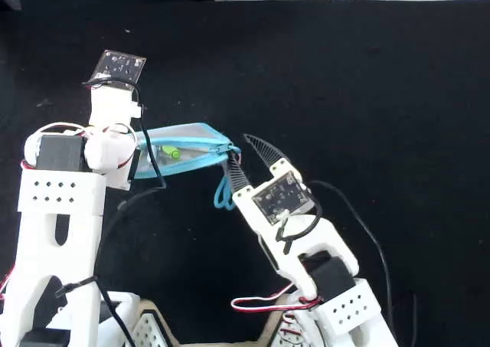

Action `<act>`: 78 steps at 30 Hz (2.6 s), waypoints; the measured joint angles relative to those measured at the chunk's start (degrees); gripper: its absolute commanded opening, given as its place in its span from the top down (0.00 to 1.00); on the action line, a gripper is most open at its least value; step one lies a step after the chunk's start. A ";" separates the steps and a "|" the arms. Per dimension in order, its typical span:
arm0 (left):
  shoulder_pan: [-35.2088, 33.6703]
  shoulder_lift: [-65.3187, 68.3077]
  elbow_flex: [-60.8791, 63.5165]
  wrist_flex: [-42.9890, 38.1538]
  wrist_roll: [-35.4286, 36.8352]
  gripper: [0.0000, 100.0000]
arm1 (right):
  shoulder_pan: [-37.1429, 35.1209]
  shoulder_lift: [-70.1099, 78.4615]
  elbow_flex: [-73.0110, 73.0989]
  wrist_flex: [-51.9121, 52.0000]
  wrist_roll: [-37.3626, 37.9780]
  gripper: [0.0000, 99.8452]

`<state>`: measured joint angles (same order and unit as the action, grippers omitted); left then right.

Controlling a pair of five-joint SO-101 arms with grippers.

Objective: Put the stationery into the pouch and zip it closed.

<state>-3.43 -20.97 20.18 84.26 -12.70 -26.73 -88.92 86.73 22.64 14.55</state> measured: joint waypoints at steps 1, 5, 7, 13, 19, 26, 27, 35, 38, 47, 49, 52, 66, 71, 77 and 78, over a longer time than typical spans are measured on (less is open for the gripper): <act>0.00 0.00 0.00 0.00 0.00 0.97 | 0.00 0.00 0.00 0.00 0.00 0.89; 0.00 0.00 0.00 0.00 0.00 0.97 | -0.88 0.00 0.00 0.00 0.00 0.89; 0.00 0.00 0.00 0.00 -0.09 0.97 | -1.32 0.09 0.00 0.44 -0.09 0.89; 0.00 0.00 0.00 0.00 -0.18 0.97 | -1.58 4.75 -0.18 1.05 -0.18 0.89; 0.00 0.00 0.00 0.00 -0.18 0.97 | -2.11 9.32 -2.29 1.05 -0.18 0.93; 0.00 0.00 0.00 0.00 -0.18 0.97 | -2.20 9.32 -2.64 1.05 -0.18 0.93; 0.00 0.00 0.00 0.00 -0.18 0.97 | -2.20 9.32 -2.64 1.05 -0.18 0.93; 0.00 0.00 0.00 0.00 -0.18 0.97 | -2.20 9.32 -2.64 1.05 -0.18 0.93; 0.00 0.00 0.00 0.00 -0.18 0.97 | -2.20 9.32 -3.25 1.05 -0.09 0.93; 0.00 0.00 0.00 0.00 -0.18 0.97 | -2.20 8.00 -3.52 1.32 -2.99 0.93; 0.00 0.00 0.00 0.00 -0.18 0.97 | -2.20 7.12 -3.52 1.32 -2.99 0.92; 0.00 0.00 0.00 0.00 -0.18 0.97 | -2.20 6.86 -3.52 1.32 -2.99 0.87; 0.00 0.00 0.00 0.00 -0.18 0.97 | -2.20 6.86 -2.55 0.18 -2.99 0.88; 0.00 0.00 0.00 0.00 -0.09 0.97 | -2.20 6.86 -0.62 -3.60 -3.08 0.88; 0.00 0.00 0.00 0.00 -0.09 0.97 | -2.20 6.86 -0.62 -4.04 -2.99 0.89; 0.00 0.00 0.00 0.00 -0.09 0.97 | -2.20 6.86 -0.62 -4.04 -2.99 0.92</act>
<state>-3.43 -20.97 20.18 84.26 -12.79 -28.92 -82.07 86.11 18.59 11.56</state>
